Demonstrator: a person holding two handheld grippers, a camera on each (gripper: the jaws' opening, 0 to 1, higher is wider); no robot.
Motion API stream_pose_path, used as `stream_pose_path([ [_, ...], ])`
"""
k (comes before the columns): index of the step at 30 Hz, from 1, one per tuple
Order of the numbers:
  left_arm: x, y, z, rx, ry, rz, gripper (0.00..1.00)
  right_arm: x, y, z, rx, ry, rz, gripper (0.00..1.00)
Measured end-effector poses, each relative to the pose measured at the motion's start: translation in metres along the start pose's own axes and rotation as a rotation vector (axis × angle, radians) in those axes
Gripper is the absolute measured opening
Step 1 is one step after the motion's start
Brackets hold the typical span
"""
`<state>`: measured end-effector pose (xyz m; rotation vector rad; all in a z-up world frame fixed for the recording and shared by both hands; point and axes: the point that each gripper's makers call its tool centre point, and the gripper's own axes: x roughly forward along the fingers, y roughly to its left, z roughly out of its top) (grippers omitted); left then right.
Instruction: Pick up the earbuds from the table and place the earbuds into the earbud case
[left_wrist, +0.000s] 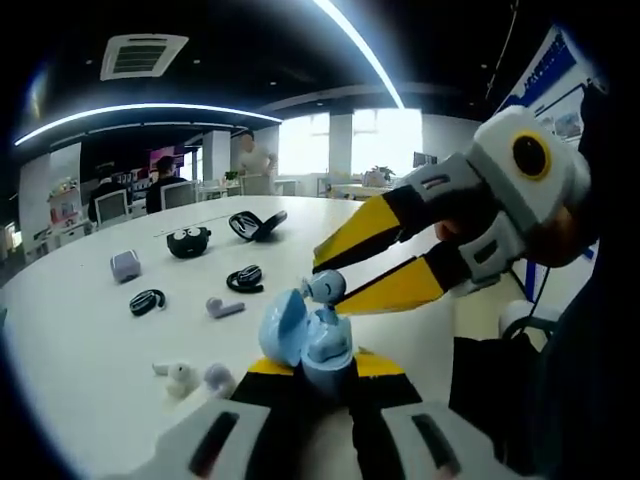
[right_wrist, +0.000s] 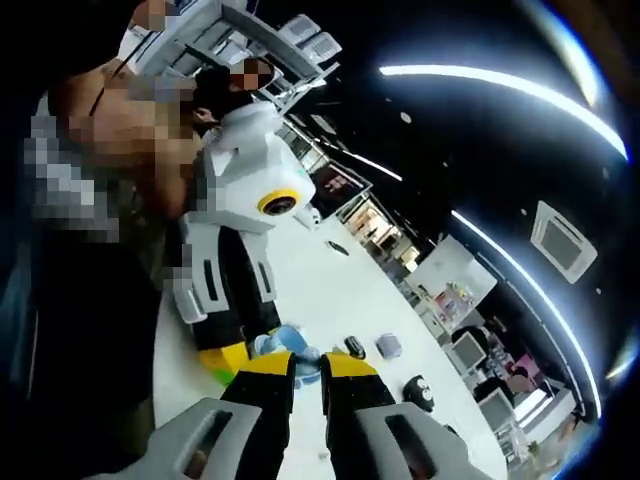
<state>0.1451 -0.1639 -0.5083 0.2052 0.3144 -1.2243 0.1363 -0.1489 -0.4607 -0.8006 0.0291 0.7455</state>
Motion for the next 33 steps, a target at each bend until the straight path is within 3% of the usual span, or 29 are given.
stream_pose_path([
  [4, -0.0001, 0.0002, -0.0001, -0.003, -0.002, 0.0, 0.19, -0.0002, -0.0002, 0.0011, 0.001, 0.003, 0.001, 0.1],
  [17, 0.0009, 0.0004, 0.0001, -0.005, -0.004, -0.005, 0.19, 0.0027, -0.001, -0.0022, -0.172, 0.002, -0.024, 0.1],
  [33, 0.0019, 0.0006, 0.0003, -0.008, -0.005, -0.005, 0.19, -0.0006, 0.0024, -0.0032, -0.212, -0.003, -0.02, 0.1],
])
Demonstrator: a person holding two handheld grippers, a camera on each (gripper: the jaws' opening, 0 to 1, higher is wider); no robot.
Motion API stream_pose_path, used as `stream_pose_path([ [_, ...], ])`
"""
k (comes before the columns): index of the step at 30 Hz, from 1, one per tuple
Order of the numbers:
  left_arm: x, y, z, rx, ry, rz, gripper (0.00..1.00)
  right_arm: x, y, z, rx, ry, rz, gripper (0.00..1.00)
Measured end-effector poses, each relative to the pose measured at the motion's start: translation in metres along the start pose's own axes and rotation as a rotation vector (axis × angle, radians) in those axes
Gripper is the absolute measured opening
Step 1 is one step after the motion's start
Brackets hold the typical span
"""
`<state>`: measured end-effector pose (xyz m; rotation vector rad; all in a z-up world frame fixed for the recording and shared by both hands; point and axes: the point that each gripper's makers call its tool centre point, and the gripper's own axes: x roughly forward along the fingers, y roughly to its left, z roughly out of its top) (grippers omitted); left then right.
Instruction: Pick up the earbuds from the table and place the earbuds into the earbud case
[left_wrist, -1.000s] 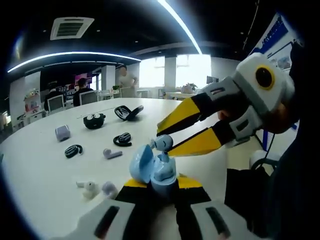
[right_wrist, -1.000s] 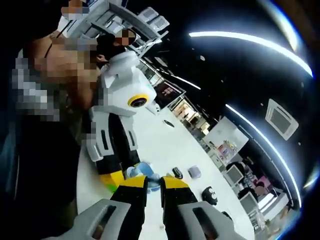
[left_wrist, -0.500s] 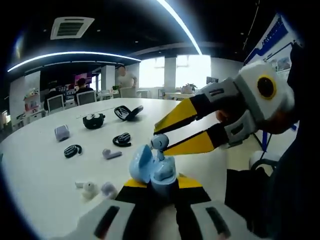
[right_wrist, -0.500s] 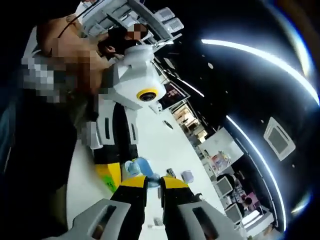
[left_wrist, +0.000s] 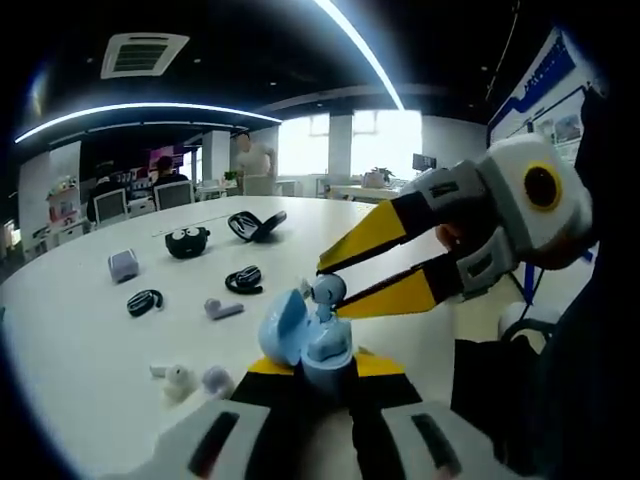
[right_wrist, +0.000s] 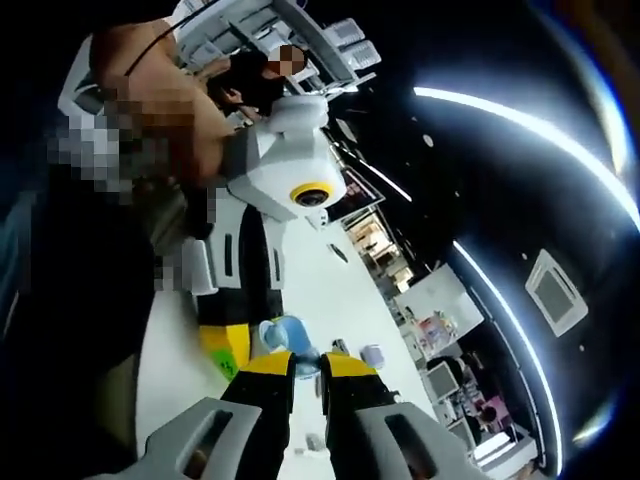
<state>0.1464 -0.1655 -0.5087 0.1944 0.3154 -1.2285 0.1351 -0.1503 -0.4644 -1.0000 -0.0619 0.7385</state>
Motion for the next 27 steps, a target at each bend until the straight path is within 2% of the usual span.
stream_pose_path([
  [10, 0.0001, -0.0004, 0.0005, 0.001, 0.001, 0.0, 0.19, -0.0032, 0.0022, 0.0001, 0.012, 0.0, 0.006, 0.1],
  [15, 0.0002, -0.0003, 0.0006, 0.003, 0.003, 0.001, 0.19, -0.001, 0.0004, -0.0006, 0.052, 0.0, 0.027, 0.1],
  [16, 0.0001, -0.0003, 0.0006, 0.003, 0.003, 0.0, 0.19, -0.0008, 0.0005, -0.0007, 0.057, -0.003, 0.035, 0.1],
  [18, 0.0001, -0.0002, 0.0006, 0.002, 0.003, -0.001, 0.19, -0.0006, 0.0053, 0.0015, 0.075, -0.022, 0.099, 0.1],
  [23, 0.0002, 0.0, 0.0004, 0.002, 0.003, -0.006, 0.19, -0.0003, 0.0029, 0.0013, 0.08, -0.015, 0.153, 0.1],
  [27, 0.0001, -0.0001, 0.0003, 0.004, 0.003, -0.009, 0.19, -0.0017, 0.0047, 0.0051, 0.047, -0.003, 0.182, 0.1],
])
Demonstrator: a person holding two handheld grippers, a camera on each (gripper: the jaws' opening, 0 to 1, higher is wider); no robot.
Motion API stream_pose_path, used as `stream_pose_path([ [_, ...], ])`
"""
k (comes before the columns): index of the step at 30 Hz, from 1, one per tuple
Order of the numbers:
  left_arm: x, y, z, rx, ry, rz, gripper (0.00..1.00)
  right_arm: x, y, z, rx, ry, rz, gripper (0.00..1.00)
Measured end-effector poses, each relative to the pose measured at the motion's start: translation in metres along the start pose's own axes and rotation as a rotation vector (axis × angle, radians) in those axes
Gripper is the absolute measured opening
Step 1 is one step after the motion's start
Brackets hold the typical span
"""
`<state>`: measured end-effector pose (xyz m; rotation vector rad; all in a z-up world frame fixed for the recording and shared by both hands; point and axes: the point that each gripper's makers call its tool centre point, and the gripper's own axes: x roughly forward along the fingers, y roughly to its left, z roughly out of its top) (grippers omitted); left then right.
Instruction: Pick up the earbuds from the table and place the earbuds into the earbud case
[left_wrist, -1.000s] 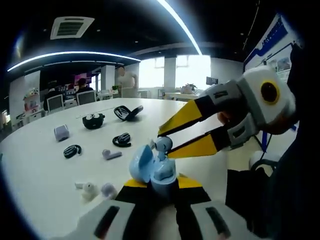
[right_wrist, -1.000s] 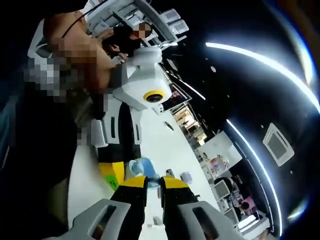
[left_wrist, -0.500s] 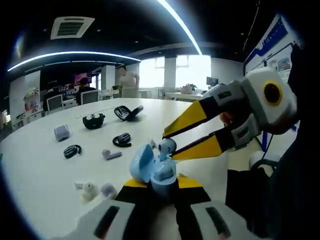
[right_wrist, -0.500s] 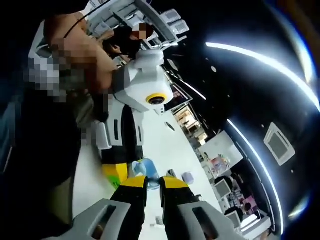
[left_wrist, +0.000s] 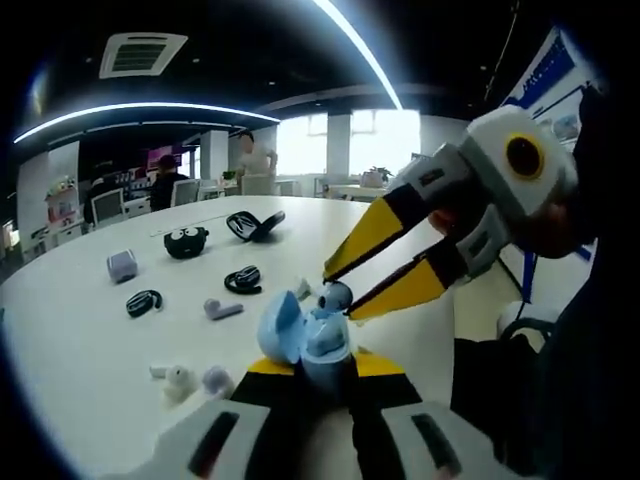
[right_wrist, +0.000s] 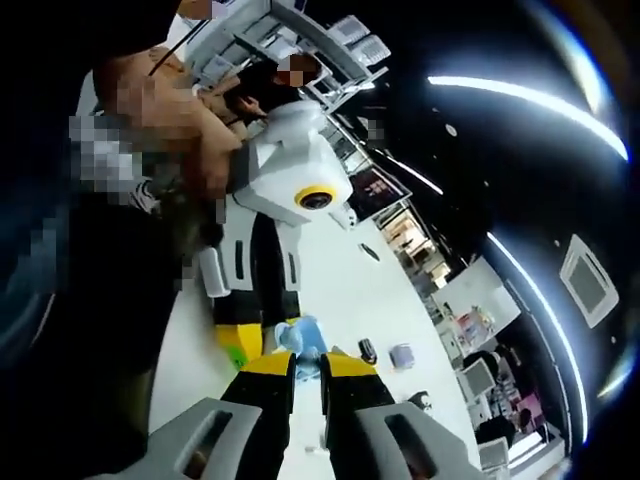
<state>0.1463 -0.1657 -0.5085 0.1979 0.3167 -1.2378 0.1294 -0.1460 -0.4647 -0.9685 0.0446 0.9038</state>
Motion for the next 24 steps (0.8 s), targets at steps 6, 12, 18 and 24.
stream_pose_path([
  [6, -0.001, -0.001, 0.0, 0.009, -0.004, -0.009, 0.19, 0.0, -0.003, -0.013, 0.059, -0.005, 0.033, 0.1],
  [12, -0.001, -0.001, 0.0, 0.016, -0.002, -0.012, 0.19, -0.007, -0.005, -0.012, 0.226, -0.059, 0.057, 0.09],
  [18, -0.001, -0.002, 0.0, 0.034, 0.005, -0.022, 0.19, -0.011, -0.018, -0.021, 0.435, -0.101, 0.074, 0.01],
  [24, 0.0, -0.004, 0.0, 0.04, 0.003, -0.027, 0.19, -0.014, -0.015, -0.02, 0.478, -0.1, 0.101, 0.04],
])
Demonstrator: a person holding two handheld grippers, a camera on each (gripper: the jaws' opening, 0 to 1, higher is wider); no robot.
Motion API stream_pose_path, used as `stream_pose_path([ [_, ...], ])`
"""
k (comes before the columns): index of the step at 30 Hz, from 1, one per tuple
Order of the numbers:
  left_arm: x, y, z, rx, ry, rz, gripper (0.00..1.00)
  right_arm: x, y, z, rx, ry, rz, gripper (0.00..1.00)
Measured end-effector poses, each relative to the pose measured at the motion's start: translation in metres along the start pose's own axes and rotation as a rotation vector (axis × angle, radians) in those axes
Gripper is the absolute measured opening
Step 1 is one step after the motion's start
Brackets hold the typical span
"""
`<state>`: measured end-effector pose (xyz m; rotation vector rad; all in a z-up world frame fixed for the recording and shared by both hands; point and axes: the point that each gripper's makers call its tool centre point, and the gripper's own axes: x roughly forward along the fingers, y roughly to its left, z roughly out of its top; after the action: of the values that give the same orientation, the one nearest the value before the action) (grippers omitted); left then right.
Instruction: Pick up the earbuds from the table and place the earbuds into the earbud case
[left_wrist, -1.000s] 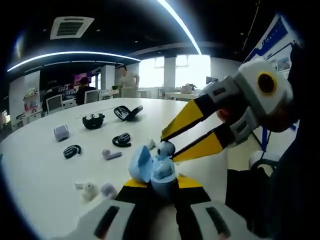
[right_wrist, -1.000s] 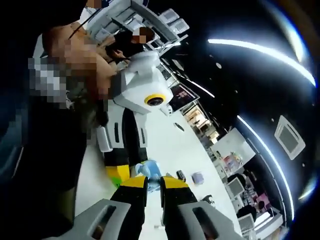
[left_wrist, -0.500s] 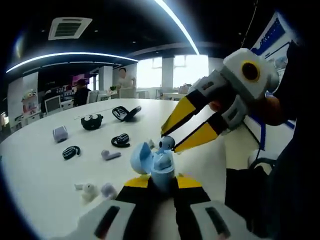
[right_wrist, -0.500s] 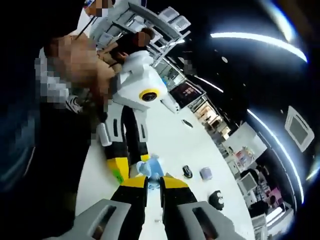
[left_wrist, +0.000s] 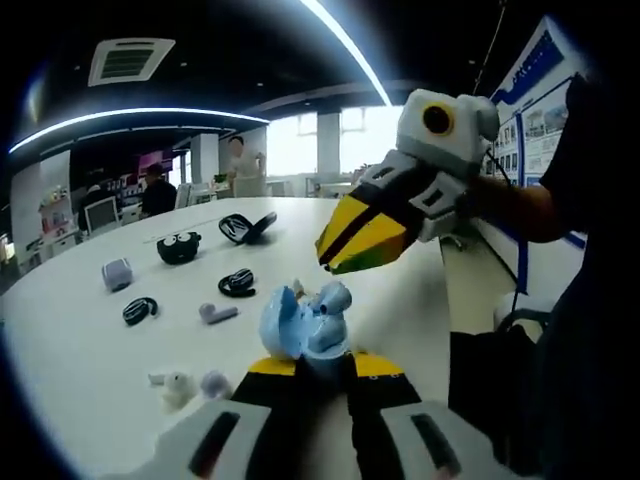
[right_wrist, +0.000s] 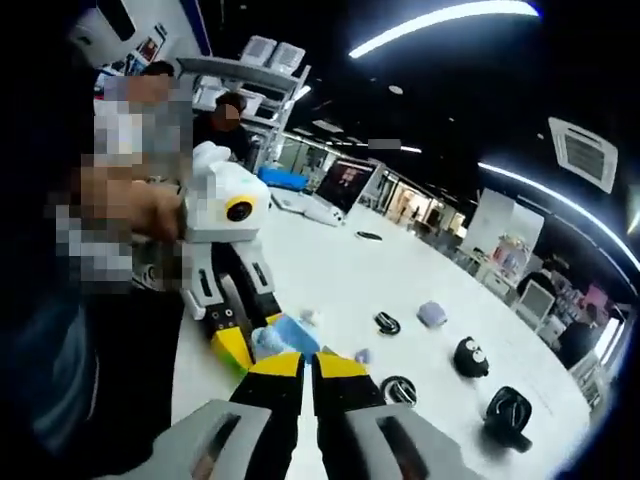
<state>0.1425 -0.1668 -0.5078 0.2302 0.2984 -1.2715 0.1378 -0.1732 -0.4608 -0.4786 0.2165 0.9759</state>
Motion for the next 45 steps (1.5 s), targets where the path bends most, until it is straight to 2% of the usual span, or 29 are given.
stream_pose_path([
  [5, 0.0, -0.001, 0.0, -0.006, -0.003, 0.0, 0.19, 0.0, 0.005, -0.003, 0.027, 0.008, -0.002, 0.08],
  [9, 0.0, -0.001, 0.0, -0.013, -0.007, 0.001, 0.19, -0.007, 0.002, -0.005, 0.058, -0.001, -0.031, 0.08],
  [11, -0.001, -0.001, -0.001, -0.014, -0.007, 0.001, 0.19, -0.01, 0.003, -0.004, 0.072, -0.007, -0.033, 0.12],
  [16, -0.001, 0.0, 0.0, -0.01, -0.002, 0.001, 0.19, -0.001, 0.021, -0.004, 0.029, 0.015, -0.041, 0.2],
  [19, 0.0, 0.0, 0.0, 0.0, 0.004, -0.001, 0.19, 0.005, 0.021, 0.0, 0.055, -0.011, -0.055, 0.23],
  [22, 0.001, 0.0, 0.0, 0.003, 0.006, -0.004, 0.19, 0.007, 0.015, 0.002, 0.08, -0.025, -0.07, 0.22],
  [26, 0.001, 0.0, 0.0, 0.004, 0.003, -0.004, 0.19, 0.011, 0.017, -0.001, 0.126, -0.028, -0.055, 0.19],
  [37, 0.0, -0.001, 0.0, 0.01, -0.002, -0.004, 0.19, 0.014, 0.012, -0.002, 0.188, -0.028, -0.03, 0.15],
  [45, 0.0, -0.001, 0.001, 0.045, 0.008, -0.009, 0.19, 0.012, 0.002, 0.003, 0.298, -0.047, 0.017, 0.12],
])
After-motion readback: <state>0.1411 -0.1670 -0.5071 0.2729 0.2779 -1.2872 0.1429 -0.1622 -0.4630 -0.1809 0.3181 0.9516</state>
